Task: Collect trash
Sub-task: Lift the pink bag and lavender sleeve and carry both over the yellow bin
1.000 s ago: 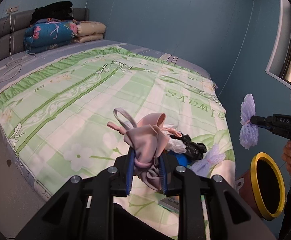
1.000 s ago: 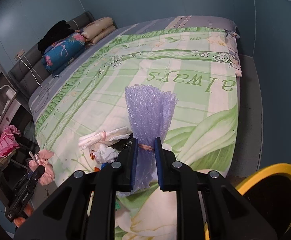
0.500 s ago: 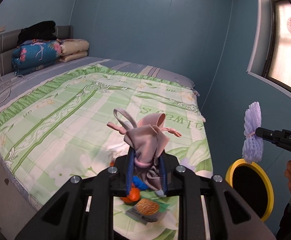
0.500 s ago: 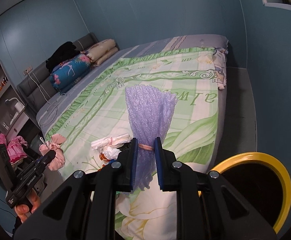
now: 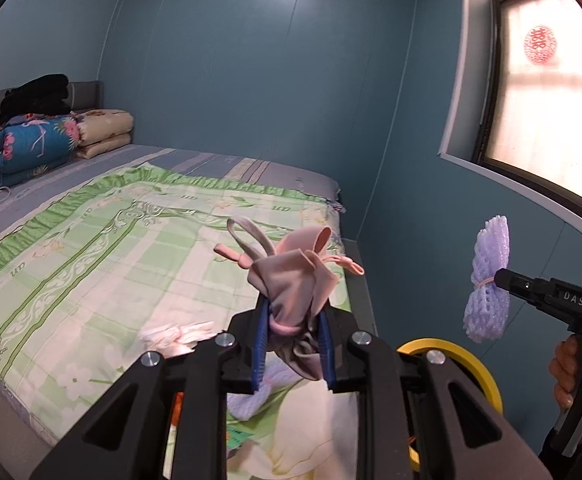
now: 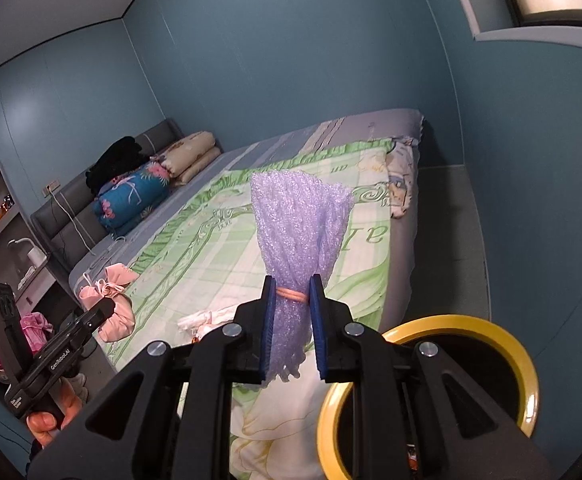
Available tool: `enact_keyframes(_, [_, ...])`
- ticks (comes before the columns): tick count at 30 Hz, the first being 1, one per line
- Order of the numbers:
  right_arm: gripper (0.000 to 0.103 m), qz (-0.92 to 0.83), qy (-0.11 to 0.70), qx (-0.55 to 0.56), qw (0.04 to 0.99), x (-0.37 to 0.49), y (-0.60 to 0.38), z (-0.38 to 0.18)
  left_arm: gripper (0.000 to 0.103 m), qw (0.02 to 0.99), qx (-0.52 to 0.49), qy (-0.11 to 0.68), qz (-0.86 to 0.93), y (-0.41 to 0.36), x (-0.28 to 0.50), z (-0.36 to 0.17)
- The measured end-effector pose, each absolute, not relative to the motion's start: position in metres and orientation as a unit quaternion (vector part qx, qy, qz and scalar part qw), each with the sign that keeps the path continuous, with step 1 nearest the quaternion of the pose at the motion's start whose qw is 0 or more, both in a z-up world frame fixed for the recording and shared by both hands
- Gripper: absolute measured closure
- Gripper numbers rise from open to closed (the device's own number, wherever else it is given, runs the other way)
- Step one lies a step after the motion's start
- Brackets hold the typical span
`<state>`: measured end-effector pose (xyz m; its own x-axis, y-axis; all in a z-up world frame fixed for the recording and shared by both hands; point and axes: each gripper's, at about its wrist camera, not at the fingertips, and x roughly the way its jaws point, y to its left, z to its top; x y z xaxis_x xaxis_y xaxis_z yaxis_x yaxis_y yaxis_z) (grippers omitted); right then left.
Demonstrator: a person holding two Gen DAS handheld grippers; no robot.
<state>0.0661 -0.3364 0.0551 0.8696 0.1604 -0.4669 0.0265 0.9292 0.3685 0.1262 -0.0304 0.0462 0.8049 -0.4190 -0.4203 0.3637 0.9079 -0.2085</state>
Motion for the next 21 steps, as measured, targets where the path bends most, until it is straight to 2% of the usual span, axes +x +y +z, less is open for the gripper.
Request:
enact_keyframes(10, [0.086,-0.001,0.229,0.190,0.955,0.034,-0.356,0.065,0.083,0.939,-0.022,0.236,-0.251,-0.083,0.125,0.052])
enact_keyframes(21, [0.086,-0.078,0.259,0.199,0.942,0.026,-0.377,0.055,0.083,0.912,0.003,0.263,-0.315,-0.146,0.137,0.024])
